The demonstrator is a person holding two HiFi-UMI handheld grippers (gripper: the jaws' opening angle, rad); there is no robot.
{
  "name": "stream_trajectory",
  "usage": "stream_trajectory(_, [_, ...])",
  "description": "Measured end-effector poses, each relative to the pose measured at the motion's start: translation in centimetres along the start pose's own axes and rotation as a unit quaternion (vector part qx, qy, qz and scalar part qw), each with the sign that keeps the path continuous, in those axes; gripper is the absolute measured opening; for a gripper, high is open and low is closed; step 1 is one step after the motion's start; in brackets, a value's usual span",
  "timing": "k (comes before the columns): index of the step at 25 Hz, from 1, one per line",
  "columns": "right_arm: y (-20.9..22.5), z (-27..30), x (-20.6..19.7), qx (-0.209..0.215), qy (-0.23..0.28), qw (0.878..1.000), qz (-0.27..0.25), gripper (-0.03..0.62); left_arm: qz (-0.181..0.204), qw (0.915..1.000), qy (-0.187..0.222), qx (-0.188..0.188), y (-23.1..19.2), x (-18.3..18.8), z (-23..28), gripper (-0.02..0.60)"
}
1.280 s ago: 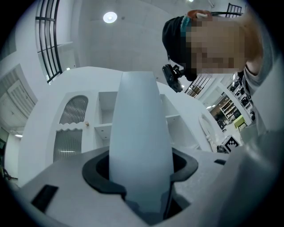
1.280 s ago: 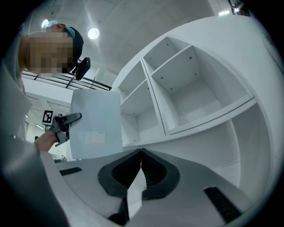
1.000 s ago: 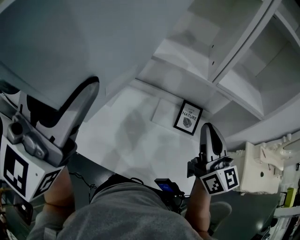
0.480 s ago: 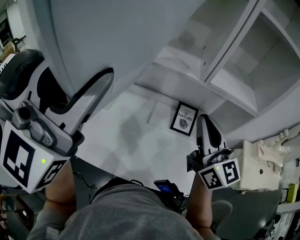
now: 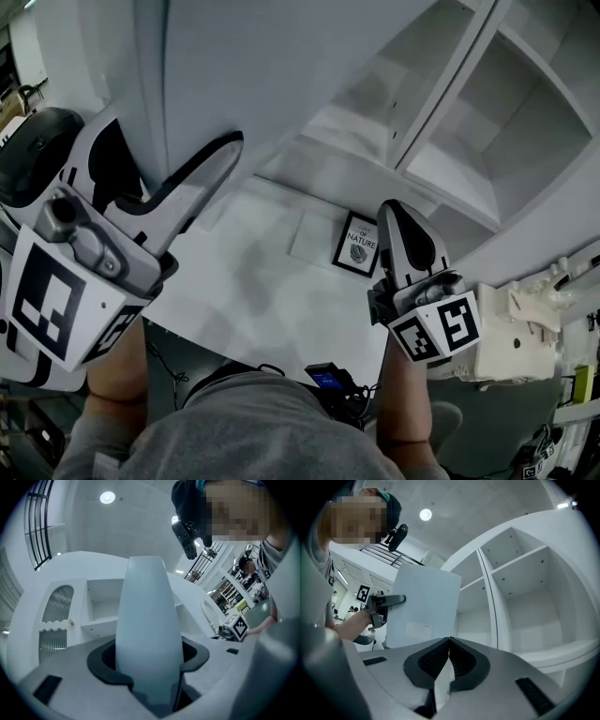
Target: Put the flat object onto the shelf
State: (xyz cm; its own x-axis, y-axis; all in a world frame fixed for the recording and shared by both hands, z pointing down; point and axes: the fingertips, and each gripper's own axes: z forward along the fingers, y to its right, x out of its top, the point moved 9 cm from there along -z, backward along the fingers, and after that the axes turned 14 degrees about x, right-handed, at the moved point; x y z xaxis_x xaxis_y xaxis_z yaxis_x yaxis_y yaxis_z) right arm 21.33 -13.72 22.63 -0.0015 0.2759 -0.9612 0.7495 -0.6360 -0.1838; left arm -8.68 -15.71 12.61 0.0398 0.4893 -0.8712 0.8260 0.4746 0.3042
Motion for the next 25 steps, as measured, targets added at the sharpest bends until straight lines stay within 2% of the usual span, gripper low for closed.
stream_trajectory(12, [-0.9,2.2,3.1,0.010,0.010,0.999,-0.048,0.028,-0.015,0.9996,0.024,-0.004,0.3,-0.2,1.7,0.267])
stream_trajectory(20, [0.7,3.6,5.0,0.008,0.007,0.998,-0.064,0.028,-0.037,0.9990,0.022,-0.009,0.9,-0.8,5.0,0.267])
stream_trajectory(25, [1.2,3.9,5.8,0.005,0.007,0.997,-0.078,0.028,-0.032,0.9992,0.019,-0.017,1.6,-0.9,6.2,0.267])
